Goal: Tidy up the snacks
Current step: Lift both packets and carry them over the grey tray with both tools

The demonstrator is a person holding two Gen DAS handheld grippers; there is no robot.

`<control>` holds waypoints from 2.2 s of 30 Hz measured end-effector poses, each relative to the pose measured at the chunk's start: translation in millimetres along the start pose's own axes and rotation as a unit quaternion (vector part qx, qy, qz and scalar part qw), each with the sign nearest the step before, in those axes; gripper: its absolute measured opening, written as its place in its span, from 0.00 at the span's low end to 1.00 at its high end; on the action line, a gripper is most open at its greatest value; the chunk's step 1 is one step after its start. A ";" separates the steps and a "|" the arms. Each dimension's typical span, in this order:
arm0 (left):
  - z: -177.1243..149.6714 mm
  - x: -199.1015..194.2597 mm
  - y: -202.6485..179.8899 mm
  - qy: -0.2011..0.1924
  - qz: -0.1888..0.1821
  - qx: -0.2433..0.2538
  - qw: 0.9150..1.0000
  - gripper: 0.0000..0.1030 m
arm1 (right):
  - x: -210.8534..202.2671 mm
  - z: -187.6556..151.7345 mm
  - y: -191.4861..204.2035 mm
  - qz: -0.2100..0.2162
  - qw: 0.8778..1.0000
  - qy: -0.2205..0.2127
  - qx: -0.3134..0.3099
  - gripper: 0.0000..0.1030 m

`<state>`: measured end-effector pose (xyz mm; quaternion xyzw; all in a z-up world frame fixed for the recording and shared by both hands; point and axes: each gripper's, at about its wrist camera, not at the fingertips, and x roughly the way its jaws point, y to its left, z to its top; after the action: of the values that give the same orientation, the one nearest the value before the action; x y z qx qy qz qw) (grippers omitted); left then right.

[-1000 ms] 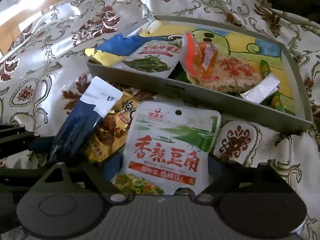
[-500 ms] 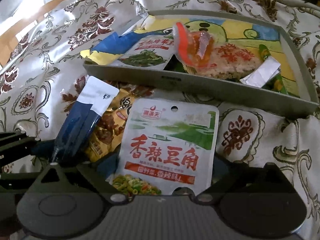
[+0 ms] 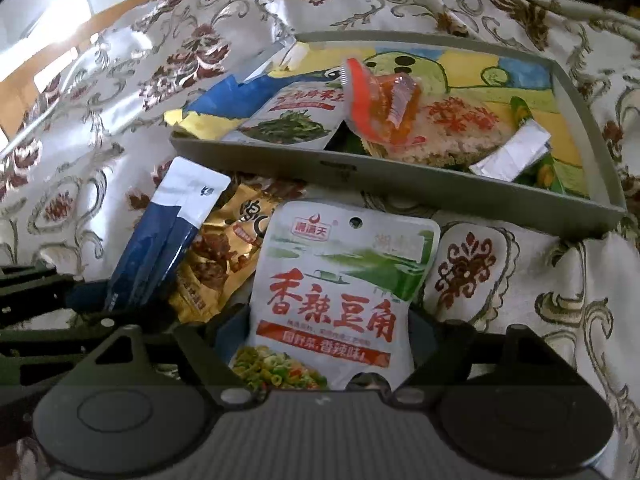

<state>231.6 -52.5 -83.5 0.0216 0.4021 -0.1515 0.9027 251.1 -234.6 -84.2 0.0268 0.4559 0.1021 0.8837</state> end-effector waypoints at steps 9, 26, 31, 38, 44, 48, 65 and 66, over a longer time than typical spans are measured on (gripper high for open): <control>3.9 -7.9 6.0 -0.021 -0.019 -0.040 0.999 0.27 | -13.4 1.3 -35.6 0.076 0.989 -0.017 0.128 0.81; 8.8 -26.2 4.0 -0.062 -0.030 -0.060 0.996 0.27 | -39.1 5.9 -45.0 0.135 0.976 -0.047 0.161 0.82; 6.0 -29.7 -2.5 -0.059 -0.031 -0.058 0.996 0.26 | -47.9 7.3 -48.9 0.138 0.974 -0.059 0.167 0.82; -1.0 -46.4 -22.1 -0.070 -0.063 -0.032 0.995 0.25 | -58.0 5.1 -52.2 0.134 0.974 -0.067 0.170 0.82; -5.1 -54.8 -30.2 -0.077 -0.076 -0.027 0.994 0.25 | -73.7 6.0 -61.0 0.136 0.969 -0.092 0.185 0.82; -2.2 -55.0 -27.7 -0.074 -0.081 -0.042 0.993 0.25 | -80.3 10.4 -73.4 0.143 0.961 -0.115 0.207 0.82; 109.4 -8.2 -29.9 -0.132 -0.059 -0.070 0.987 0.25 | -60.9 65.4 -133.0 0.147 0.930 -0.206 0.266 0.83; 118.7 0.4 -28.2 -0.129 -0.058 -0.078 0.987 0.26 | -57.2 69.0 -134.8 0.140 0.931 -0.207 0.265 0.83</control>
<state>309.1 -98.6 -1.3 -0.0919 0.2930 -0.1728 0.9358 295.9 -375.0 -17.1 0.3446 0.2650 0.0926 0.8958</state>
